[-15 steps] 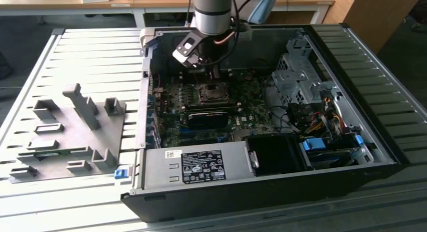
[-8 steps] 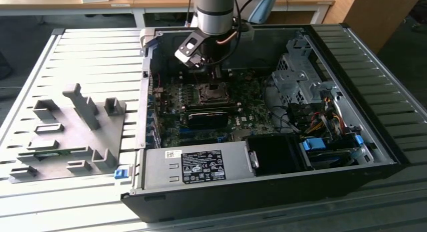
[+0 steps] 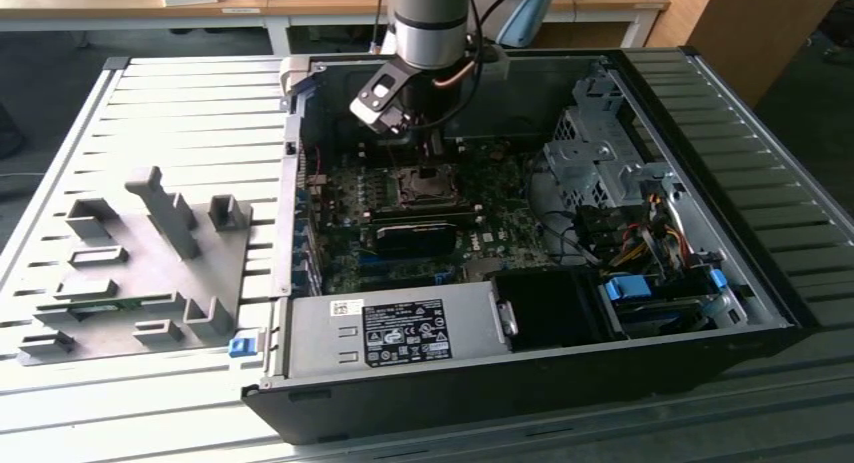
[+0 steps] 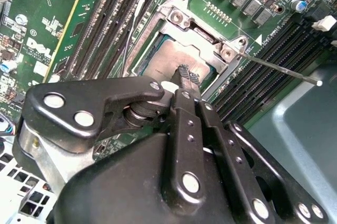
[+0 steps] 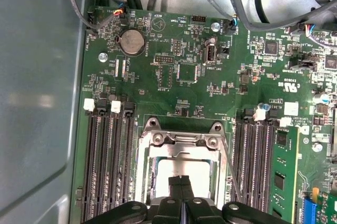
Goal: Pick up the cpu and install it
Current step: 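Install the first cpu locking lever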
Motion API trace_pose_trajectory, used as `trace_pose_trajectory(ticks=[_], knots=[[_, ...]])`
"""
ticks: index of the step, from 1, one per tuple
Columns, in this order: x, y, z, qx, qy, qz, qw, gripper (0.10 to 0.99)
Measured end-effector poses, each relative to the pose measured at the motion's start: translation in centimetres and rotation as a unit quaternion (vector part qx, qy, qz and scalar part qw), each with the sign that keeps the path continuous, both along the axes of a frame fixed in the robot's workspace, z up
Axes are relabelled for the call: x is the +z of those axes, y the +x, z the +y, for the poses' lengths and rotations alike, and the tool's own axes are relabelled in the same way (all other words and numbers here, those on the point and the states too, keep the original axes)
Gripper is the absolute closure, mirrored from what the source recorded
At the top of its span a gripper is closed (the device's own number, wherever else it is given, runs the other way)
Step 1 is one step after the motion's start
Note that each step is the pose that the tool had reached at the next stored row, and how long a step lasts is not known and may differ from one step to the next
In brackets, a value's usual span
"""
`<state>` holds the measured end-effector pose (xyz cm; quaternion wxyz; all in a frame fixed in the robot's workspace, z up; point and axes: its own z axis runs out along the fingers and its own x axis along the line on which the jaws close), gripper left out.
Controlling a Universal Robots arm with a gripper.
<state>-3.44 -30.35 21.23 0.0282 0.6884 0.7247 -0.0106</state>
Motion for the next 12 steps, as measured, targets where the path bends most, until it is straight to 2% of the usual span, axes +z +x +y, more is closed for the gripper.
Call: trace_pose_trajectory(ticks=[12], knots=[[0.21,0.0,0.0,0.0,-0.0001,0.0001,1.0,0.98]])
